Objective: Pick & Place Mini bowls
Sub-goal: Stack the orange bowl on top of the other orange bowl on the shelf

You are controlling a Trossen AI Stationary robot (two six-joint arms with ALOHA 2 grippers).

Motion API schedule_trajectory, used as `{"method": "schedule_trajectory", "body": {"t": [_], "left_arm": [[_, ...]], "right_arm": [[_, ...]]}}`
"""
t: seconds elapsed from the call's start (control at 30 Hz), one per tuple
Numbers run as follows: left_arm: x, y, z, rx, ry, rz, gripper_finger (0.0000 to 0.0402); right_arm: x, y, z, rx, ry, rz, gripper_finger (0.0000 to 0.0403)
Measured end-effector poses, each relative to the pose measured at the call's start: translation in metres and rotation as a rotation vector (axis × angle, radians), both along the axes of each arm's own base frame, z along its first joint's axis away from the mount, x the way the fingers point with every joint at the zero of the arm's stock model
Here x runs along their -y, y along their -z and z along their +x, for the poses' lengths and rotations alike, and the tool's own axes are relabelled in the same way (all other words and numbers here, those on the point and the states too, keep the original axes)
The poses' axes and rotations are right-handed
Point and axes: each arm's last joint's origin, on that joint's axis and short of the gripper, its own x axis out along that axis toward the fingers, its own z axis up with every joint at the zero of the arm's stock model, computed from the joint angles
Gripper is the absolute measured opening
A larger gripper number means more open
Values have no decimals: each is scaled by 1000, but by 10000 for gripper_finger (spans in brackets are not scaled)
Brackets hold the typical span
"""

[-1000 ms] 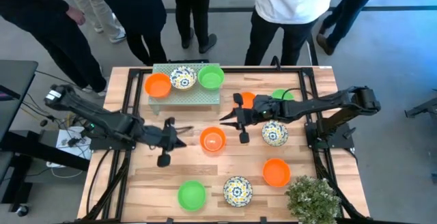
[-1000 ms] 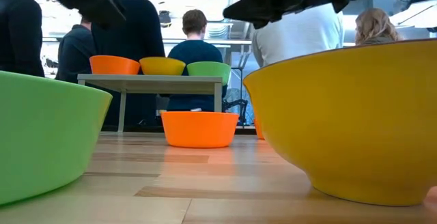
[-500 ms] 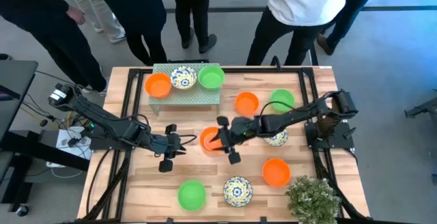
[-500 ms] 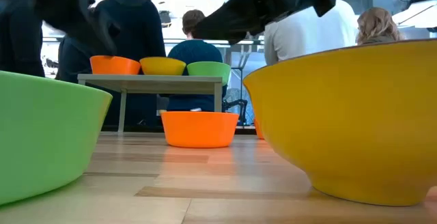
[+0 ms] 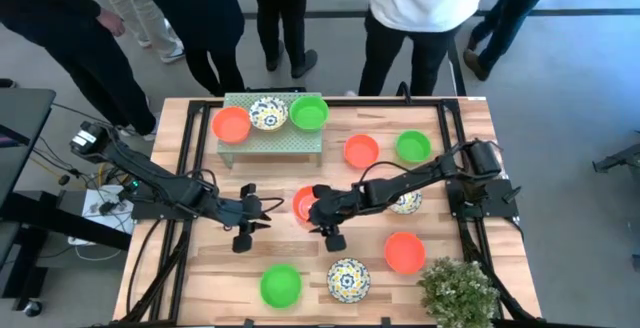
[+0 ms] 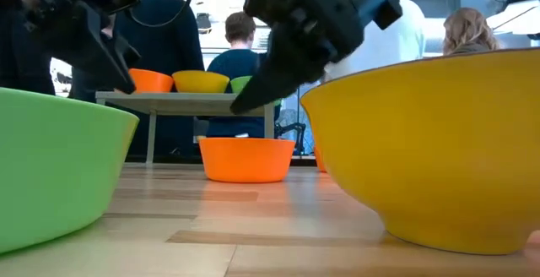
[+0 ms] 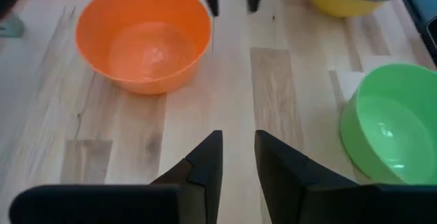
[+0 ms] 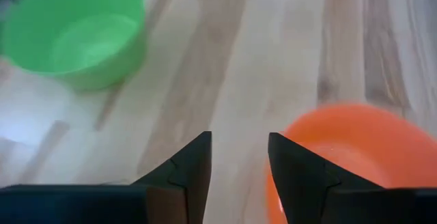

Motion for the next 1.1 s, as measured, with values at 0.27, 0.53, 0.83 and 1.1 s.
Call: {"method": "schedule_trajectory", "body": {"t": [0.27,0.53,0.83,1.1], "left_arm": [[0,-5,1,39,6,-17,87],[1,-7,1,62,6,-28,87],[1,-11,5,126,135,123,87],[-6,-18,13,219,318,216,87]], "right_arm": [[10,21,-5,-150,97,-42,129],[11,19,-7,-149,53,-139,92],[6,8,-1,-121,-96,-149,16],[6,-32,19,-42,-205,-111,9]]}}
